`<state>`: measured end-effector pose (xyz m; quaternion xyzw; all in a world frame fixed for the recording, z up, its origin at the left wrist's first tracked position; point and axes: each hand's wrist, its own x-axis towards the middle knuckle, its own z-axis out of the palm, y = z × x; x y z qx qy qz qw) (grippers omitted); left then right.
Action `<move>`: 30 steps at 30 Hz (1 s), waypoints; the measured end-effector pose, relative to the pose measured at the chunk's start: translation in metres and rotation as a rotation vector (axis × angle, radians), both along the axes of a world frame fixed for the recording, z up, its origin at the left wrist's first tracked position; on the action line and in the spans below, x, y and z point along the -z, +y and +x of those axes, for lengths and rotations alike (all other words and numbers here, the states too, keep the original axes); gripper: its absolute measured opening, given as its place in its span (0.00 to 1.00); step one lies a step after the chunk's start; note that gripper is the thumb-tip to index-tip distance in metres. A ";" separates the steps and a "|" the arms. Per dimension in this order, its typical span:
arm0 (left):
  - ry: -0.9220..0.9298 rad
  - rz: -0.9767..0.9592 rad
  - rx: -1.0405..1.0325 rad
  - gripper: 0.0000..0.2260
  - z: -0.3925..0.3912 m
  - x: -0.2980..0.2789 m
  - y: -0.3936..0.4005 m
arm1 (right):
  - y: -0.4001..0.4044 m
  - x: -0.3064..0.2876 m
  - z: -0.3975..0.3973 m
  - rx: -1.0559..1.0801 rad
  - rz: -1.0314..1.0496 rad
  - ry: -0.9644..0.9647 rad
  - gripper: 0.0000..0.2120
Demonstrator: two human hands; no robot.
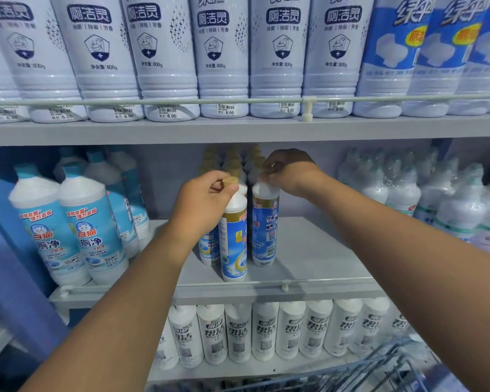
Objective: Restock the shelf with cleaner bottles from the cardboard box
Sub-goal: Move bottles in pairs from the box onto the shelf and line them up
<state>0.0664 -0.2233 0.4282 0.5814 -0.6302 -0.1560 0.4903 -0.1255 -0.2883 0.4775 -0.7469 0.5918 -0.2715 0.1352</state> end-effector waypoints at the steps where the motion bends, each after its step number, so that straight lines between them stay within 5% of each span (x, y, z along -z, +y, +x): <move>1: -0.010 0.003 0.003 0.07 -0.001 0.001 0.000 | 0.000 -0.001 0.000 0.003 0.000 0.016 0.12; 30: 0.042 -0.018 0.059 0.10 -0.003 0.006 0.005 | 0.026 -0.014 0.014 -0.015 -0.055 0.208 0.14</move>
